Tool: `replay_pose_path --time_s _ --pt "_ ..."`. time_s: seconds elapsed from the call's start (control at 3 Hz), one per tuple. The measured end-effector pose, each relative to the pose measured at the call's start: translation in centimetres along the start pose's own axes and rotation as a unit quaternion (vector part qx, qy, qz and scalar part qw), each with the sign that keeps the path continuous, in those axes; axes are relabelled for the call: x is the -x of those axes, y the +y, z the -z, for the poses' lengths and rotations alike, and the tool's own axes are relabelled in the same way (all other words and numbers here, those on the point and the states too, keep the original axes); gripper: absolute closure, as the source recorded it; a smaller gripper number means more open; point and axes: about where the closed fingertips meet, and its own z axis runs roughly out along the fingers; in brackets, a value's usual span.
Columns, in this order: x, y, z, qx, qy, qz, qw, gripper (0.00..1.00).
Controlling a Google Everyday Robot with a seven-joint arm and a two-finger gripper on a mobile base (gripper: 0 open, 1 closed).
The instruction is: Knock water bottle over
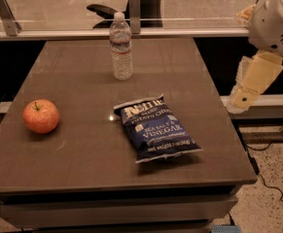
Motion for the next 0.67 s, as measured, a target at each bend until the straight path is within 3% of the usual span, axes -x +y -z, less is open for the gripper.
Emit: replay_pose_path --time_s 0.67 --pt "3.2 -1.3 -2.8 0.002 -0.036 0.014 0.9993 0.00"
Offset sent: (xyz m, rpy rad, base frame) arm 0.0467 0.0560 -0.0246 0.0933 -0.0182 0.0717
